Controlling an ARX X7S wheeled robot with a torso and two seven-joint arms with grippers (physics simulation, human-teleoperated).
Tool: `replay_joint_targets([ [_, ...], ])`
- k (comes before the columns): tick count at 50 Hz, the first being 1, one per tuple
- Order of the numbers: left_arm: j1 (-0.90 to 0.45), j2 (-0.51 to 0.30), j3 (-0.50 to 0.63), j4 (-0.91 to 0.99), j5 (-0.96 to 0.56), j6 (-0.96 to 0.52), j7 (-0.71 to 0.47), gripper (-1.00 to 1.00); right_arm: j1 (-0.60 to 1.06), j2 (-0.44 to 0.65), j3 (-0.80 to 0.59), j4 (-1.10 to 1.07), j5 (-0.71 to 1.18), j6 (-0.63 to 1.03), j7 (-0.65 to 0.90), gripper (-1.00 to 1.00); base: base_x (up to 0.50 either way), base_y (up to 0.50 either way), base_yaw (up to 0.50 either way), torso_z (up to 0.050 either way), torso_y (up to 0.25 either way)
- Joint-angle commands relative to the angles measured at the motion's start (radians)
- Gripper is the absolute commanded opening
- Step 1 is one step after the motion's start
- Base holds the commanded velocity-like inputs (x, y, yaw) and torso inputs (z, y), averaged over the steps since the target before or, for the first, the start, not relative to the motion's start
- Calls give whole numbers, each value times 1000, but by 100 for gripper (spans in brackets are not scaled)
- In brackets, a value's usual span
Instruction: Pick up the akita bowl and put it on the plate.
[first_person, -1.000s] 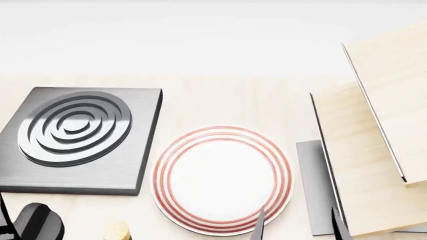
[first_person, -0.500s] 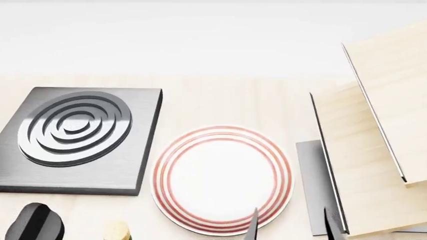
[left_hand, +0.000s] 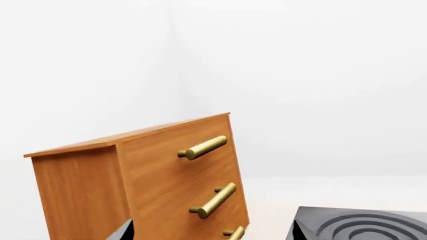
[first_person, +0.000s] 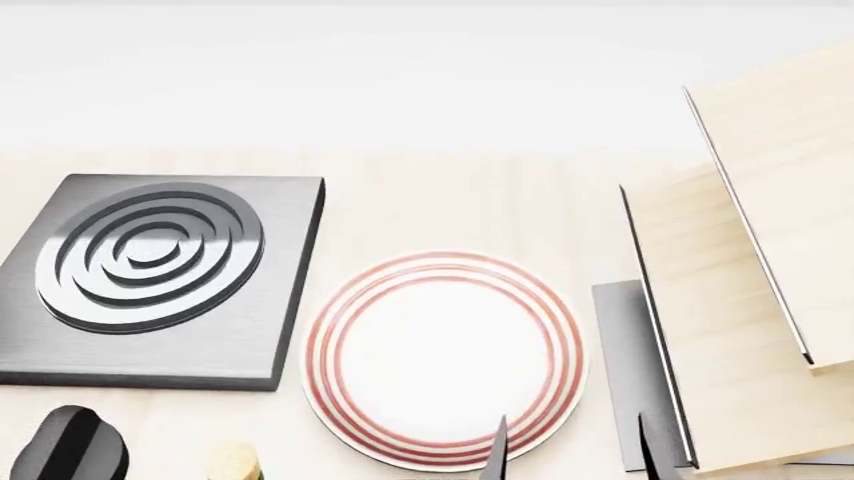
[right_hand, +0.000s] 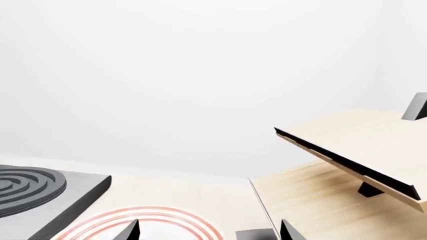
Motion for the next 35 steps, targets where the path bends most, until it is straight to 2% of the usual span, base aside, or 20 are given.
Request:
replay_joint_targets([
  [1,18,-8,-49,16,-9,-18,-9,100,4,2,-7,4,-2,0,5,100,0,0,0,0,0],
  [16,20,-19,-58,12,-18,-49,-13,100,5,5,-14,12,0,-4,9,100,0,0,0,0,0],
  [26,10,-34,-23,-18,-10,-78,-8,100,13,4,-19,23,2,-4,11,100,0,0,0,0,0],
  [35,10,-45,-57,-19,-84,-129,28,100,13,8,-22,28,0,-8,16,100,0,0,0,0,0],
])
